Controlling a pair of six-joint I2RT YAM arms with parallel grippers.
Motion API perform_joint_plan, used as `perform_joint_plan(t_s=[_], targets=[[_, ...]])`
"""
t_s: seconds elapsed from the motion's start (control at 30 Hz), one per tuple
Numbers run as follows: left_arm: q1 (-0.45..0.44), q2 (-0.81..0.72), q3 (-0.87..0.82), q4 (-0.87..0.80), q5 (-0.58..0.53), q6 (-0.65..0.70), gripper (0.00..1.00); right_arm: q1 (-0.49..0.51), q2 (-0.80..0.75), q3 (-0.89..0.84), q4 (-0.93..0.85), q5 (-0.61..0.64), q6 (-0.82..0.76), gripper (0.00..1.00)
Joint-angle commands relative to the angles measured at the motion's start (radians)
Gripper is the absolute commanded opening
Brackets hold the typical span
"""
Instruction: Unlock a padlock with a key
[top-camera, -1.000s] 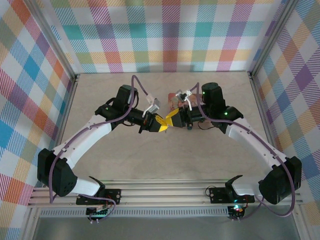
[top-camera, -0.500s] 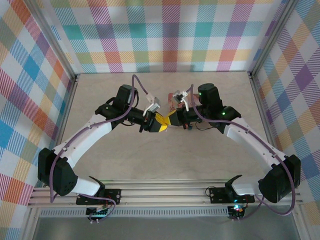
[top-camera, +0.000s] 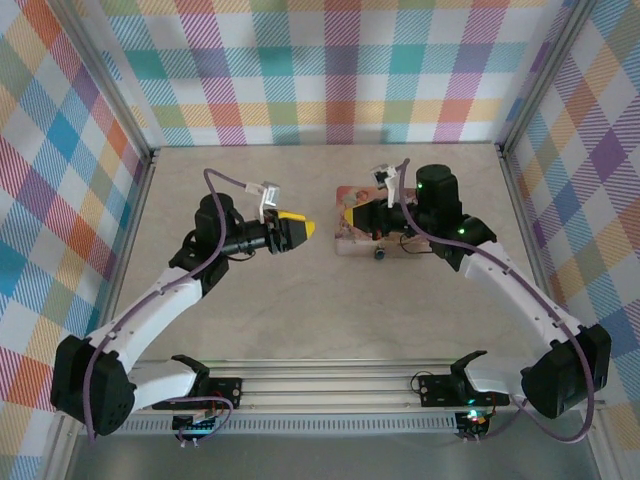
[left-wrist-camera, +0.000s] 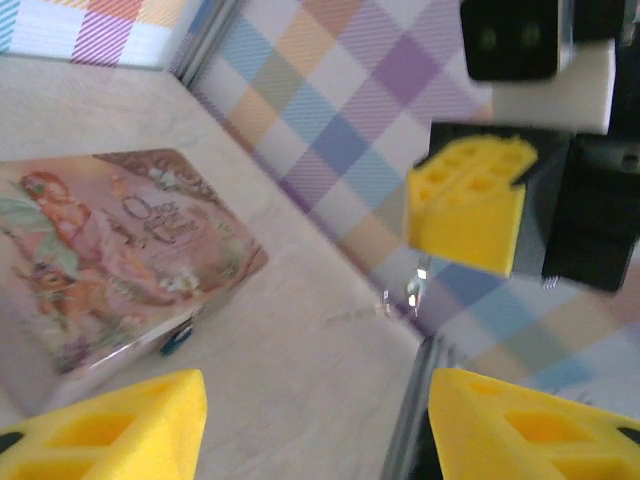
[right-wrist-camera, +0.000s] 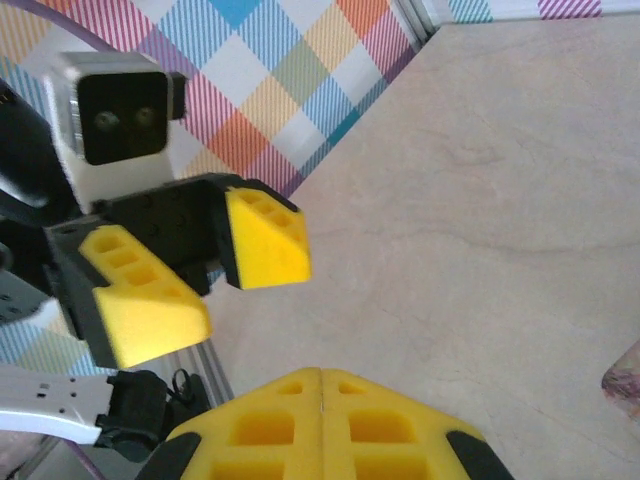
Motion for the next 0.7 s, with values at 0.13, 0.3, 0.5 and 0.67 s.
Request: perform_joint_plan(t_s=[0.13,0.3,0.5,0.67], targets=[[-0.065,0.058,-0.056,0.434,0.003,-0.323,0.59,-0.008,0.042,-0.005,0.149,-0.086,0.154,0.0],[-0.097,0.125,-0.049,0.538,0.026,-0.381,0.57,-0.012,0.055,-0.005,0.195,-0.118,0.217,0.0],[-0.123,0.164,-0.018,0.526,0.035,-0.361,0.49,-0.012,0.052,-0.025,0.24,-0.127,0.258,0.0],[-0.131,0.18,-0.001,0.53,0.051,-0.362,0.46,-0.012,0.049,-0.032,0.251,-0.128,0.265,0.0]])
